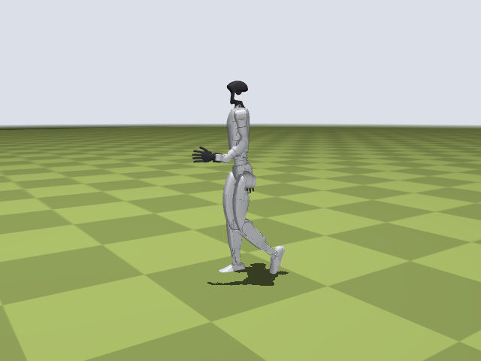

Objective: Walk run

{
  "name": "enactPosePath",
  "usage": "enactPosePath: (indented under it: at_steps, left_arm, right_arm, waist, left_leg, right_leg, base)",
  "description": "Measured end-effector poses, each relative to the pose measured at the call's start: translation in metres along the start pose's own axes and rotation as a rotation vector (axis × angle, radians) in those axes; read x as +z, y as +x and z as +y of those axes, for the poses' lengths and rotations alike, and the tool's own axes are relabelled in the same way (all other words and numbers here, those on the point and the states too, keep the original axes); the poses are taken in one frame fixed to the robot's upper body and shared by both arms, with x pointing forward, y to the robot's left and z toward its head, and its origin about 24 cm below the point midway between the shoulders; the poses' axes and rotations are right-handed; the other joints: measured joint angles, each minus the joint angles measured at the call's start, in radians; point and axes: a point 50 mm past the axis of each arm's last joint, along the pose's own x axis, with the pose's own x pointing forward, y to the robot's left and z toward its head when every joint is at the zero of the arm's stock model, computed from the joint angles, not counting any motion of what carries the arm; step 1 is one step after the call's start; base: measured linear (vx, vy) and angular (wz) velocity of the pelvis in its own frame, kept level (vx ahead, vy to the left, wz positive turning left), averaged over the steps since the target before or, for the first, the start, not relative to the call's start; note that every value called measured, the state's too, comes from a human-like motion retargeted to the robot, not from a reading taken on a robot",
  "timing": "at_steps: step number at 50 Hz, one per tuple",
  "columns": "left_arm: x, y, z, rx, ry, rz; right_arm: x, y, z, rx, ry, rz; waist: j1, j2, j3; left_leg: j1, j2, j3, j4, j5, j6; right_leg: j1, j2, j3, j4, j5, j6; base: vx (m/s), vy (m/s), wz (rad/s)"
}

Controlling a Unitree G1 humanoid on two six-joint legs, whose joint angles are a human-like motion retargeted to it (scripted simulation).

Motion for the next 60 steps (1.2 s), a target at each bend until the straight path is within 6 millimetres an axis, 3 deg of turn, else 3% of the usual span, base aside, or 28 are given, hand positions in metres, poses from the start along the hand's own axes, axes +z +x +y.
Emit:
enactPosePath:
  at_steps: [5,11,15,19,20,22,25,27,30,32,36,40,43,45,47,50,51,53,55,57,58,60]
  left_arm:
    - [0.001,-0.004,0.001,-0.010,0.034,-0.007]
    - [-0.001,-0.011,0.011,-0.031,0.104,-0.007]
    - [-0.008,-0.020,0.014,-0.004,0.113,0.039]
    - [-0.015,-0.029,0.017,0.013,0.118,0.087]
    - [-0.016,-0.031,0.018,0.014,0.124,0.095]
    - [-0.019,-0.036,0.021,0.028,0.134,0.113]
    - [-0.021,-0.035,0.025,0.064,0.115,0.127]
    - [-0.018,-0.024,0.023,0.061,0.094,0.106]
    - [-0.011,-0.005,0.024,0.054,0.095,0.055]
    - [-0.005,0.007,0.020,0.042,0.086,0.018]
    - [0.010,0.021,0.016,-0.012,0.101,-0.068]
    - [0.020,0.029,0.017,-0.056,0.126,-0.129]
    - [0.023,0.030,0.019,-0.064,0.126,-0.148]
    - [0.022,0.027,0.021,-0.059,0.122,-0.144]
    - [0.017,0.021,0.020,-0.041,0.111,-0.120]
    - [0.004,0.007,0.017,0.001,0.084,-0.041]
    - [-0.001,0.000,0.016,0.008,0.079,-0.011]
    - [-0.011,-0.012,0.013,0.018,0.064,0.052]
    - [-0.018,-0.021,0.010,0.030,0.049,0.102]
    - [-0.020,-0.026,0.014,0.028,0.061,0.117]
    - [-0.020,-0.026,0.013,0.017,0.066,0.115]
    - [-0.020,-0.025,0.016,0.001,0.091,0.107]
  right_arm:
    - [0.103,-0.007,0.019,0.072,-0.156,-0.311]
    - [0.209,-0.046,0.020,0.048,-0.391,-0.695]
    - [0.245,-0.070,0.010,-0.021,-0.496,-0.828]
    - [0.244,-0.071,0.004,-0.062,-0.542,-0.866]
    - [0.239,-0.069,0.004,-0.063,-0.548,-0.867]
    - [0.216,-0.056,0.008,-0.047,-0.558,-0.837]
    - [0.162,-0.028,0.014,-0.027,-0.537,-0.634]
    - [0.118,-0.012,0.010,-0.015,-0.478,-0.408]
    - [0.057,-0.001,0.023,0.077,-0.421,-0.186]
    - [0.017,0.001,0.028,0.136,-0.407,-0.100]
    - [-0.067,-0.008,0.035,0.202,-0.402,0.114]
    - [-0.139,-0.028,0.041,0.236,-0.408,0.348]
    - [-0.171,-0.042,0.049,0.280,-0.396,0.462]
    - [-0.182,-0.048,0.050,0.301,-0.382,0.508]
    - [-0.184,-0.049,0.048,0.298,-0.364,0.531]
    - [-0.169,-0.041,0.040,0.253,-0.335,0.517]
    - [-0.159,-0.036,0.038,0.230,-0.325,0.486]
    - [-0.130,-0.024,0.033,0.191,-0.310,0.394]
    - [-0.085,-0.011,0.030,0.165,-0.307,0.264]
    - [-0.033,-0.002,0.029,0.150,-0.322,0.116]
    - [-0.003,0.002,0.027,0.129,-0.331,0.026]
    - [0.061,0.000,0.027,0.093,-0.362,-0.170]
  waist:
    - [0.110,-0.056,0.011]
    - [0.216,-0.075,0.026]
    - [0.257,-0.092,0.019]
    - [0.292,-0.135,-0.004]
    - [0.306,-0.149,-0.014]
    - [0.331,-0.157,-0.032]
    - [0.281,-0.154,-0.028]
    - [0.225,-0.173,0.010]
    - [0.196,-0.050,0.015]
    - [0.175,-0.013,0.029]
    - [0.085,0.028,0.048]
    - [0.018,-0.012,0.078]
    - [-0.006,-0.036,0.101]
    - [-0.002,-0.025,0.098]
    - [-0.014,-0.005,0.090]
    - [-0.044,0.011,0.053]
    - [-0.063,0.020,0.046]
    - [-0.066,0.034,0.036]
    - [-0.061,0.029,0.037]
    - [-0.053,0.056,0.064]
    - [-0.059,0.018,0.046]
    - [-0.042,-0.030,0.030]
  left_leg:
    - [-0.252,0.059,0.193,0.043,-0.246,0.222]
    - [-0.448,0.104,0.208,-0.377,-0.365,0.427]
    - [-0.471,0.085,0.269,-0.690,-0.515,0.441]
    - [-0.410,0.057,0.318,-0.733,-0.561,0.420]
    - [-0.391,0.059,0.349,-0.709,-0.568,0.425]
    - [-0.362,0.047,0.319,-0.706,-0.458,0.452]
    - [-0.327,-0.030,0.112,-0.624,-0.443,0.485]
    - [-0.255,-0.089,0.129,-0.579,-0.501,0.500]
    - [-0.139,0.043,0.083,-0.641,-0.522,0.466]
    - [-0.087,0.050,0.041,-0.652,-0.546,0.450]
    - [0.042,0.044,-0.008,-0.723,-0.579,0.444]
    - [0.180,-0.019,-0.051,-0.758,-0.637,0.438]
    - [0.286,-0.031,-0.067,-0.768,-0.677,0.408]
    - [0.335,-0.006,-0.045,-0.769,-0.692,0.373]
    - [0.369,0.020,-0.041,-0.745,-0.661,0.326]
    - [0.392,0.040,-0.054,-0.678,-0.498,0.227]
    - [0.393,0.060,-0.056,-0.635,-0.383,0.194]
    - [0.369,0.083,-0.068,-0.516,-0.122,0.112]
    - [0.282,0.075,-0.072,-0.297,0.076,0.067]
    - [0.161,0.139,-0.064,0.015,0.121,0.074]
    - [0.125,0.121,-0.011,0.019,0.112,0.129]
    - [0.040,0.131,0.107,0.076,-0.024,0.222]
  right_leg:
    - [0.113,-0.008,-0.041,-0.050,-0.030,-0.029]
    - [0.245,0.053,-0.070,-0.076,-0.087,-0.073]
    - [0.334,0.070,-0.119,-0.082,-0.074,-0.071]
    - [0.404,0.047,-0.134,-0.039,0.091,0.012]
    - [0.416,0.032,-0.143,-0.022,0.162,0.042]
    - [0.436,0.015,-0.164,0.039,0.367,0.092]
    - [0.372,0.032,-0.117,0.332,0.601,0.154]
    - [0.263,0.011,-0.142,0.662,0.601,0.192]
    - [0.159,0.224,-0.096,0.612,0.552,0.189]
    - [0.067,0.249,-0.067,0.629,0.424,0.171]
    - [-0.106,0.141,-0.118,0.505,0.220,0.122]
    - [-0.197,-0.024,-0.151,0.196,0.232,0.121]
    - [-0.244,-0.061,-0.070,-0.034,0.218,0.103]
    - [-0.266,-0.059,0.000,-0.176,0.154,0.118]
    - [-0.272,-0.062,-0.047,-0.189,0.121,0.118]
    - [-0.271,-0.076,-0.206,-0.060,0.162,0.072]
    - [-0.255,-0.068,-0.168,-0.032,0.198,0.077]
    - [-0.224,-0.040,-0.075,0.022,0.189,0.045]
    - [-0.172,-0.012,-0.027,0.055,0.122,-0.012]
    - [-0.089,0.032,-0.127,0.056,0.085,-0.047]
    - [-0.059,-0.019,-0.140,0.036,0.078,-0.049]
    - [-0.012,-0.021,-0.080,0.022,0.051,-0.074]
  base:
    - [0.80,-0.22,0.12]
    - [0.86,-0.17,0.22]
    - [1.04,-0.12,0.27]
    - [1.15,-0.08,0.07]
    - [1.51,-0.07,-0.36]
    - [1.50,-0.05,-0.30]
    - [1.22,-0.05,0.69]
    - [1.23,-0.14,1.52]
    - [0.99,-0.20,0.86]
    - [0.87,-0.14,0.86]
    - [1.06,-0.22,1.29]
    - [0.95,-0.38,1.00]
    - [0.99,-0.48,0.49]
    - [0.93,-0.43,0.02]
    - [1.17,-0.57,0.16]
    - [1.21,-0.58,0.45]
    - [1.29,-0.65,0.64]
    - [1.19,-0.59,0.10]
    - [1.00,-0.46,-0.42]
    - [1.08,-0.51,-0.31]
    - [1.06,-0.53,0.03]
    - [1.04,-0.47,-0.29]
